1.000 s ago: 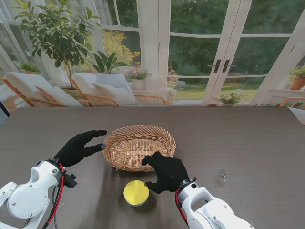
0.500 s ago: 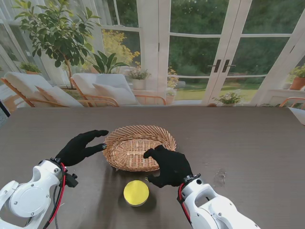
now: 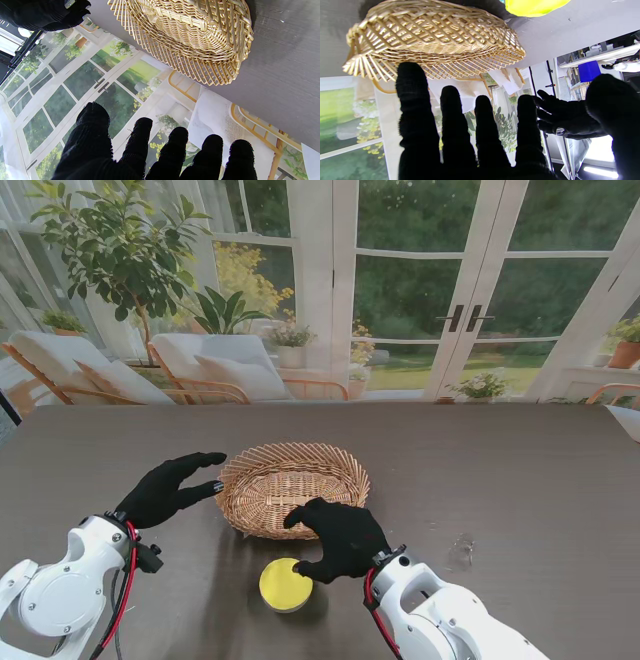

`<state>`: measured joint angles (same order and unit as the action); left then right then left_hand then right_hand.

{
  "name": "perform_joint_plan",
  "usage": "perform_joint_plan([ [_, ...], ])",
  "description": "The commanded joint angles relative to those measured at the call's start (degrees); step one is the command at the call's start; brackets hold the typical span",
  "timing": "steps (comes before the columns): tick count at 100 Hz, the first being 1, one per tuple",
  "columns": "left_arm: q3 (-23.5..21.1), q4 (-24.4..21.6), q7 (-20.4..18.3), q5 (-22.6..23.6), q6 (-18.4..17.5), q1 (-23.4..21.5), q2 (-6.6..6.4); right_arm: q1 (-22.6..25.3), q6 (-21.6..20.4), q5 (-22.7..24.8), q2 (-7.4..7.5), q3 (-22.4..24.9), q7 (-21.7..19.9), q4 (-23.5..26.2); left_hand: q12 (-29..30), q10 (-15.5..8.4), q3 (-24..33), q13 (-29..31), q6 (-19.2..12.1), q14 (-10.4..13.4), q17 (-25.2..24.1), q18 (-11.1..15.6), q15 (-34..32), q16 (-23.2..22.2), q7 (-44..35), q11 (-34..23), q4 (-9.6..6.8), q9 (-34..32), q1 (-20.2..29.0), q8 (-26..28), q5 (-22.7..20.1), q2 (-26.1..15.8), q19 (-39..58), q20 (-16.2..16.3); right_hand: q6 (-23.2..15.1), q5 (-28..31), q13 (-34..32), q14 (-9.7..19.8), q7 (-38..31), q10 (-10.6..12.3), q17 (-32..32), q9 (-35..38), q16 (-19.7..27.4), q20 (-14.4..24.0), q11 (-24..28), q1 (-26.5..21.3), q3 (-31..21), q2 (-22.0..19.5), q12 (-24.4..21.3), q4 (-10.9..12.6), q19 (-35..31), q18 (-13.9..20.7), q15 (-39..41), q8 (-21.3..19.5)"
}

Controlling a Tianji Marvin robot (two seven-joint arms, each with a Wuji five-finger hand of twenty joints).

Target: Stack culture dishes into a storage basket

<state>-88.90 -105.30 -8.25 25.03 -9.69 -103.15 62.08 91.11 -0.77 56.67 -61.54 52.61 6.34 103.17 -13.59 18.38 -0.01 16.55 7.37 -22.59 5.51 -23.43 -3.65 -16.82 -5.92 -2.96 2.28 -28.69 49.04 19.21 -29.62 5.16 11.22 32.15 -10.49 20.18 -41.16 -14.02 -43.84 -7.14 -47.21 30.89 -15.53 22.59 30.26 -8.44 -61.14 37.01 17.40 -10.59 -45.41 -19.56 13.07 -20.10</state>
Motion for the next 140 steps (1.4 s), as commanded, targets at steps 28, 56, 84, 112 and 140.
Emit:
perform_joint_plan([
  [28,-0.4,-0.6,-0.8,-0.2,0.1,-0.7,0.18,-1.5,-2.5,0.6,0.38,-3.4,-2.0,-1.3,-0.5,-0.1,-0.9,-0.1,0.3,-0.4,-0.2,-1.1,0.1,-0.5,-0.1,0.1,-1.68,-0.5,1.4,0.0,-0.4,-2.3,-0.8,0.6,-2.5,0.3,2.8,-2.1,2.7,1.8,28.6,0.4,0.6,-2.3,-1.5,0.5,2.5,4.4,-1.0,0.7,2.8,-4.1,-1.4,1.8],
  [56,-0.7,-0.8,-0.7,-0.1,0.1,-0.9,0.19,-3.6,-4.1,1.2,0.68,-6.5,-2.1,-3.3,-0.5,0.0,-0.9,-0.1,0.1,-0.6,-0.2,-1.2,0.1,-0.5,-0.1,0.1,-1.68,-0.5,1.5,0.0,-0.4,-2.3,-0.8,0.6,-3.2,0.6,2.9,-2.2,3.2,2.0,28.4,0.3,0.5,-1.8,-1.7,0.3,1.0,7.5,-1.0,0.2,3.4,-5.4,-1.7,1.6],
  [84,-1.0,-1.1,-0.2,0.0,0.0,-1.4,0.3,-7.6,-4.5,3.1,1.06,-11.1,-2.3,-6.2,-0.5,-0.1,-1.0,-0.1,0.2,-0.6,-0.1,-1.2,0.1,-0.5,-0.1,0.1,-1.67,-0.5,1.5,0.0,-0.5,-2.4,-0.8,0.6,-4.0,0.3,2.8,-2.3,3.6,2.9,28.5,-1.3,-0.5,-0.7,0.1,0.0,-0.9,10.5,0.1,-0.2,4.1,-6.5,-1.1,0.4],
  [112,-1.1,-1.1,-0.2,0.1,-0.1,-1.4,0.28,-12.1,-3.8,4.4,1.39,-15.3,-3.9,-9.1,-0.5,-0.1,-1.0,0.0,0.0,-0.4,-0.1,-1.1,0.1,-0.5,-0.1,0.1,-1.68,-0.6,1.4,0.0,-0.5,-2.4,-0.8,0.6,-4.6,-2.9,4.9,-2.3,5.7,3.0,29.2,-6.0,-1.1,0.4,0.6,0.0,-0.6,10.8,1.0,-0.1,4.3,-7.1,-1.3,-0.3],
  [140,-1.3,-1.0,-0.3,-0.1,-0.1,-1.5,0.28,-16.3,-2.9,4.1,1.14,-19.8,-3.7,-12.2,-0.5,0.0,-1.0,0.1,0.1,-0.5,-0.1,-1.1,0.0,-0.5,-0.3,0.1,-1.68,-0.7,1.5,0.1,-0.8,-2.4,-0.8,0.6,-4.7,-3.4,5.2,-2.0,6.4,3.3,29.6,-7.1,-1.5,1.2,1.0,0.1,-0.2,9.9,1.5,0.0,4.4,-6.6,-0.9,-1.2],
])
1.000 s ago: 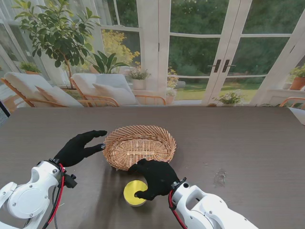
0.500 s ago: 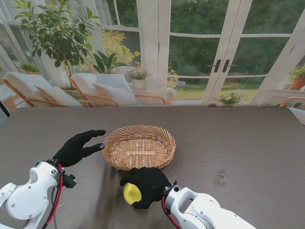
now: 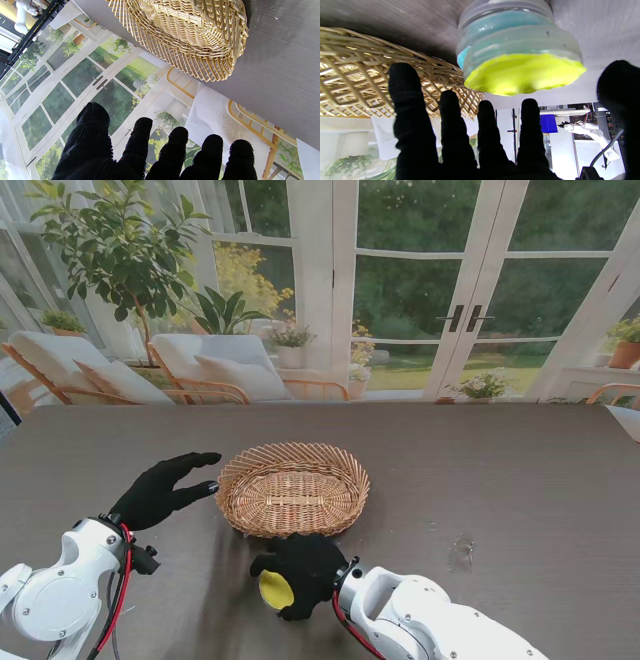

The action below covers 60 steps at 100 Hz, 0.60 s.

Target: Stack culture dishes into a storage basket

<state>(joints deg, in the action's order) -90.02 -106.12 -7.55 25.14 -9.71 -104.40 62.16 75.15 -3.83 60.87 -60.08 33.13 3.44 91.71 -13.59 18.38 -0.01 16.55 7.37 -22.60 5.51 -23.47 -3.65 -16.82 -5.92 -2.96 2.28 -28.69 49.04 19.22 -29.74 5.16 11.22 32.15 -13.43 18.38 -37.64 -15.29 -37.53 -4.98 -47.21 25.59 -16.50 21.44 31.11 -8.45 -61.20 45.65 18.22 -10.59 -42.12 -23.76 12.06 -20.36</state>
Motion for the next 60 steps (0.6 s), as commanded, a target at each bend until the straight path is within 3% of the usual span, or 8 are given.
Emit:
perform_joint_plan([
  [1,-0.2,-0.2,-1.0,-0.2,0.0,-0.3,0.19,-0.4,0.2,-0.1,-0.33,-0.5,-0.7,-0.9,-0.5,0.0,-1.0,0.1,0.1,-0.5,-0.1,-1.1,0.0,-0.5,-0.3,0.0,-1.67,-0.7,1.4,0.1,-0.7,-2.4,-0.8,0.6,-1.8,-1.6,1.6,-0.7,0.1,1.2,29.5,-1.8,-0.6,2.4,0.2,0.2,-0.1,1.3,0.7,0.0,1.1,-2.3,0.2,-0.9],
  [60,-0.4,-0.4,-1.3,-0.4,0.0,-0.4,0.18,-5.7,1.3,-0.5,-0.73,-6.3,-0.4,-4.9,-0.7,0.3,-1.0,0.2,0.1,-0.6,0.0,-1.1,0.0,-0.5,-0.2,-0.1,-1.68,-1.3,1.5,0.1,-0.5,-2.4,-0.7,0.6,-1.1,-5.8,2.6,-0.9,2.8,0.2,29.8,-5.2,-0.7,3.5,0.2,1.0,0.0,1.2,0.7,-0.1,1.6,-2.5,0.0,-1.9],
])
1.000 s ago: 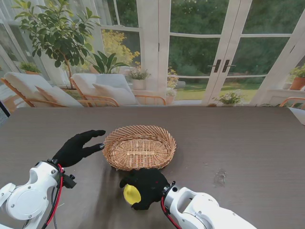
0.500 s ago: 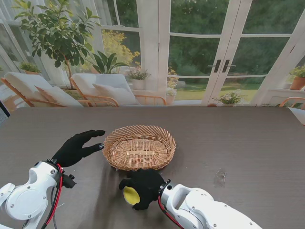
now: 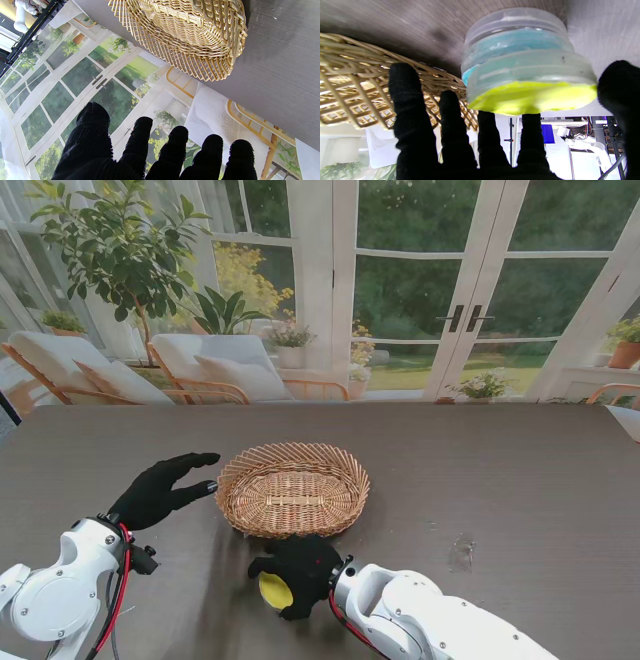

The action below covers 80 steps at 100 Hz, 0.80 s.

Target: Stack culture dishes into a storage basket

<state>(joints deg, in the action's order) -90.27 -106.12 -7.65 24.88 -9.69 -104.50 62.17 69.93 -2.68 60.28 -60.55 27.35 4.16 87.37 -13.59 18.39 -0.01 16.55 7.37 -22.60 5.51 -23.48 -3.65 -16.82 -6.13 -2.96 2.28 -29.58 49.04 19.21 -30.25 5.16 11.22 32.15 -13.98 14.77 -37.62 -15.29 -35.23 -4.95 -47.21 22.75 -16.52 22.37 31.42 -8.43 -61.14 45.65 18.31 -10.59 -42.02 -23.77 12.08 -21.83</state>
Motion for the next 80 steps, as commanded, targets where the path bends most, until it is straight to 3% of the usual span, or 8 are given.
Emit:
perform_joint_plan([
  [1,-0.1,-0.3,-1.2,-0.2,0.0,-0.3,0.17,-0.6,0.2,0.1,-0.27,-0.6,-1.1,-0.6,-0.7,0.4,-1.0,0.2,0.2,-0.6,0.0,-1.1,0.0,-0.5,0.0,-0.1,-1.68,-0.4,1.5,0.1,0.1,-2.3,-0.8,0.6,-0.6,-2.3,2.6,-0.9,0.6,0.1,29.8,-2.5,-0.6,2.6,-0.1,1.0,-0.1,1.2,0.6,-0.1,1.5,-2.5,0.0,-0.4],
  [80,0.0,-0.3,-1.4,-0.1,0.4,-0.1,0.12,-1.9,0.0,-0.5,-0.29,-2.5,-1.6,-1.8,-0.7,0.4,-1.0,0.3,0.1,-0.6,0.1,-1.1,-0.1,-0.6,0.0,-0.1,-1.67,-0.4,1.4,0.1,0.0,-2.4,-0.7,0.6,0.4,-1.4,0.8,-1.7,0.3,-1.0,27.8,-1.8,-1.0,3.7,0.9,0.6,0.1,0.5,0.5,0.1,0.2,-2.5,1.1,-2.6],
])
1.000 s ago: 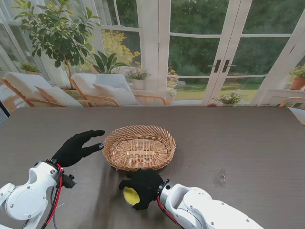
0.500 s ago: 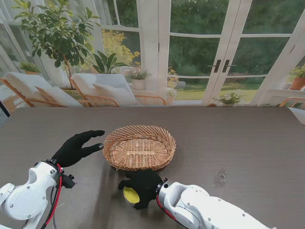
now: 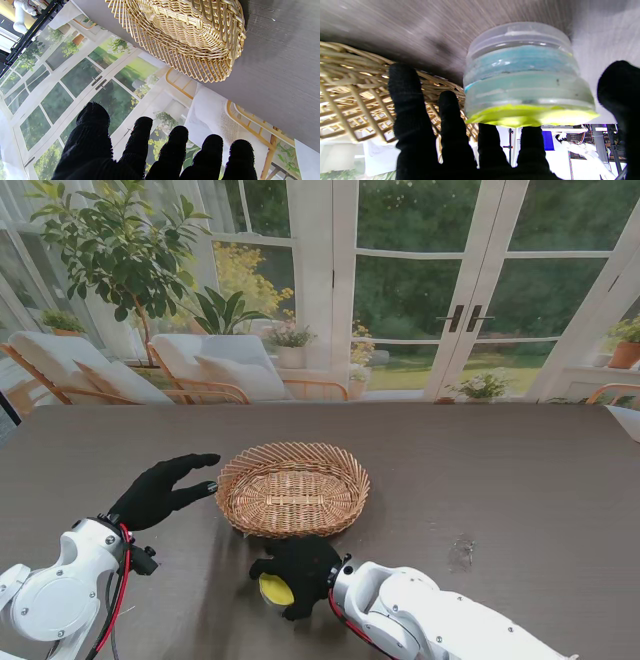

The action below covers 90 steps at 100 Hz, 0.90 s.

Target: Stack culture dishes into a storage basket

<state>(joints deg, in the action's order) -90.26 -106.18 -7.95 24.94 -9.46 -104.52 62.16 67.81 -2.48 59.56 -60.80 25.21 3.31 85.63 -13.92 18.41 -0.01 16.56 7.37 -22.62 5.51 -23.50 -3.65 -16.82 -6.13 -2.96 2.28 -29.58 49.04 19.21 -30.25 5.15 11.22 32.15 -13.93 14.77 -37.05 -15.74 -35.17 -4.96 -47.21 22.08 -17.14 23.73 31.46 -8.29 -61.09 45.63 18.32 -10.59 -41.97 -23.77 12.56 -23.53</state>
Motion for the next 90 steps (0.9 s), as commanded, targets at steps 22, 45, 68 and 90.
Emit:
perform_joint_plan([
  [22,0.0,-0.2,-1.1,-0.1,0.1,-0.1,0.13,-0.3,0.0,0.0,-0.16,-1.4,-0.3,-0.9,-0.4,0.3,-1.0,0.4,0.2,-0.7,0.2,-1.1,-0.1,-0.6,0.0,-0.1,-1.68,-0.5,1.5,0.1,0.0,-2.4,-0.7,0.6,0.4,-1.9,0.0,-1.7,0.0,-1.1,27.3,-1.3,-0.4,2.6,0.9,0.4,0.0,0.7,0.4,0.1,-0.5,-2.8,0.8,-1.1],
  [45,0.1,-0.1,-1.3,-0.2,0.1,0.0,0.1,-0.9,0.7,-0.3,-0.41,-2.4,0.1,-1.4,-0.4,0.3,-1.0,0.3,0.2,-0.7,0.2,-1.2,-0.1,-0.6,0.1,-0.1,-1.67,-0.5,1.5,0.1,0.2,-2.4,-0.7,0.6,0.5,-2.4,-0.3,-1.8,-0.2,-1.3,26.6,-1.9,-0.5,2.7,1.0,-0.1,-0.2,0.7,0.4,0.2,-1.2,-3.3,1.1,-1.1],
  [68,0.2,0.0,-1.3,-0.2,0.1,0.1,0.09,-1.6,1.6,-0.8,-0.75,-3.4,0.2,-1.9,-0.4,0.3,-1.0,0.3,0.2,-0.6,0.1,-1.2,-0.1,-0.6,0.0,-0.1,-1.67,-0.5,1.5,0.1,-0.2,-2.4,-0.7,0.6,0.6,-2.7,-0.7,-1.7,-0.5,-1.9,25.2,-3.0,-0.5,3.0,1.4,-0.8,-0.4,1.1,0.4,0.3,-2.5,-3.8,1.4,-1.2],
  [90,0.2,0.0,-1.3,-0.3,0.0,0.1,0.09,-2.4,2.3,-1.1,-0.92,-4.6,-0.1,-2.4,-0.4,0.3,-1.0,0.4,0.1,-0.6,0.2,-1.3,-0.1,-0.6,-0.1,-0.1,-1.67,-0.6,1.5,0.1,-0.3,-2.3,-0.7,0.6,0.4,-2.5,-1.6,-1.6,-1.2,-2.2,24.0,-3.4,-1.0,3.4,2.3,-1.0,-0.6,1.3,0.8,0.3,-4.4,-3.8,2.5,-1.6],
])
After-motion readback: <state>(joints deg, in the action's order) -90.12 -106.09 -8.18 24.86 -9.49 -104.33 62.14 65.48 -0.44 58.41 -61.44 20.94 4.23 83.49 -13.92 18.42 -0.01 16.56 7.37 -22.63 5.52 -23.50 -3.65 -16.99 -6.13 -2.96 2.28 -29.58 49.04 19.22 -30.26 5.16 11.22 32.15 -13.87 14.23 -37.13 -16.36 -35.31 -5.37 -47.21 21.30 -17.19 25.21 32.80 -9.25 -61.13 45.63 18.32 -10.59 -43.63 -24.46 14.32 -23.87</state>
